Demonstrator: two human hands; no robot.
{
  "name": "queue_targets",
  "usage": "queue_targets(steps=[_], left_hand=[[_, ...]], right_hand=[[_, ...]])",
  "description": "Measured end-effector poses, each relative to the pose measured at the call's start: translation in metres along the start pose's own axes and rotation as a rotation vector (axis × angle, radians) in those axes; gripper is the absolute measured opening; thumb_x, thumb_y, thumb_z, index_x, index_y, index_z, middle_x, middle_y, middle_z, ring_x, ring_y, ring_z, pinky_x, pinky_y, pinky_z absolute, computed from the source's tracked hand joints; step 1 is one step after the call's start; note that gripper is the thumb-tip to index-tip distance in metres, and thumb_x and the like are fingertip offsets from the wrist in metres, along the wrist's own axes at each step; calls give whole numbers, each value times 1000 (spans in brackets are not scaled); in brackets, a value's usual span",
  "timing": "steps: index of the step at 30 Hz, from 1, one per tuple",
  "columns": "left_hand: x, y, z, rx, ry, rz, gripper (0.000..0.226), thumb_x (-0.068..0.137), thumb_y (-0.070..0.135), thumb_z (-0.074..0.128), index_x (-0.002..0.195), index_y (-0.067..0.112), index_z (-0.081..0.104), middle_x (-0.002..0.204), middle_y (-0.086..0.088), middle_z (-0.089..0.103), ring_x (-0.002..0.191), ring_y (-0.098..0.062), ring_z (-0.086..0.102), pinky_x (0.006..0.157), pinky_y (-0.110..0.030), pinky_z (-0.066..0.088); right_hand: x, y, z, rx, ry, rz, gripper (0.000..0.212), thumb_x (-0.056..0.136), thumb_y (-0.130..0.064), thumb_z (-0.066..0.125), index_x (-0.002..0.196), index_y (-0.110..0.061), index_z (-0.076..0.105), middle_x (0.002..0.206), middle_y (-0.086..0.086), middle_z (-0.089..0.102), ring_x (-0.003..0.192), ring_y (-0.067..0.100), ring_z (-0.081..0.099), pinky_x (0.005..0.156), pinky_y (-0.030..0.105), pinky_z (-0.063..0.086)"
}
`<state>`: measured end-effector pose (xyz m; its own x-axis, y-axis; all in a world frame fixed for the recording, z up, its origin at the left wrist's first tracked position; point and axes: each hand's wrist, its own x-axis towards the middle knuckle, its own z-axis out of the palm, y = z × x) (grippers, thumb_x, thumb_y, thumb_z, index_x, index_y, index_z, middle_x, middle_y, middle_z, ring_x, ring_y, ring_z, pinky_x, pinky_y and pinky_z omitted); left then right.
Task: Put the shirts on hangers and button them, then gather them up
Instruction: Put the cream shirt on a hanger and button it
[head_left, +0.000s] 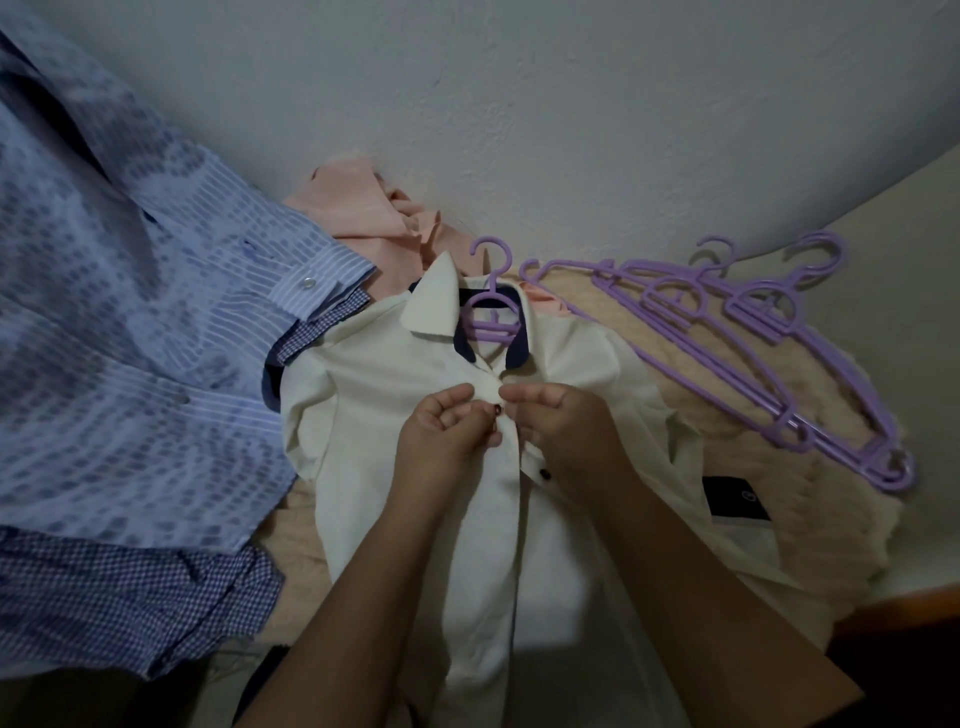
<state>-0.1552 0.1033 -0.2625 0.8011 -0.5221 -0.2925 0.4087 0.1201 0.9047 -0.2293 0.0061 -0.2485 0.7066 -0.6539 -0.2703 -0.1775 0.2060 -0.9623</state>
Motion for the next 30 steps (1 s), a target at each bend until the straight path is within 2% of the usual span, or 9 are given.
queue_targets(steps=[2,4,6,9,11,13,20,27,30], left_hand=[[4,5,1,-139,-27,-47,17,89,-7,56,101,5,55,66,-6,67,51,-10,60,56,-19,54],[7,4,2,-198,-27,-76,17,88,-9,56,99,5,55,67,-8,65,53,-11,59,55,-19,54],[5,-4,2,-154,18,-79,20,86,-10,58,101,4,54,72,-11,63,57,-14,59,57,-23,52],[-12,-24,-1,51,122,-20,24,82,-3,66,103,8,58,74,-7,64,67,-18,60,73,-32,51],[-32,-35,-3,209,148,47,25,79,5,70,99,16,60,77,-6,68,73,-16,65,78,-30,52],[-52,-45,-4,356,124,82,27,78,10,74,97,22,59,79,-4,68,71,-10,65,73,-22,52],[-80,-63,-9,514,156,101,29,83,9,70,97,28,55,83,6,68,70,3,62,64,-6,45],[-74,-64,-13,529,168,74,27,84,13,70,106,23,57,84,7,72,78,4,65,79,-19,52],[-75,-60,-10,444,180,74,24,83,13,71,101,22,59,75,3,70,69,2,64,73,-15,50]], right_hand=[[1,-9,1,365,-86,142,15,89,5,53,91,-4,64,77,15,71,73,23,70,70,30,57],[3,-11,-1,467,-103,183,15,89,9,50,95,1,61,74,15,70,67,20,70,62,27,59],[3,-4,-3,358,-88,156,16,90,6,51,100,0,62,76,10,71,68,17,70,62,22,57],[-3,17,-14,104,7,92,19,87,4,58,101,-5,67,81,3,73,79,13,70,74,19,56],[-14,29,-25,-144,82,23,20,85,-1,62,99,-13,71,89,-3,72,85,9,67,79,17,52],[-30,41,-32,-309,106,-30,20,85,-4,63,101,-14,71,91,-6,69,87,6,63,80,12,48],[-55,65,-21,-424,204,9,22,85,0,61,104,-7,69,96,0,66,91,10,59,83,18,43],[-52,68,-13,-492,291,42,21,82,1,56,95,-11,68,84,-4,60,87,16,60,71,18,38],[-53,65,-8,-503,320,-12,22,84,0,52,99,-10,64,87,-4,57,84,12,53,67,15,33]])
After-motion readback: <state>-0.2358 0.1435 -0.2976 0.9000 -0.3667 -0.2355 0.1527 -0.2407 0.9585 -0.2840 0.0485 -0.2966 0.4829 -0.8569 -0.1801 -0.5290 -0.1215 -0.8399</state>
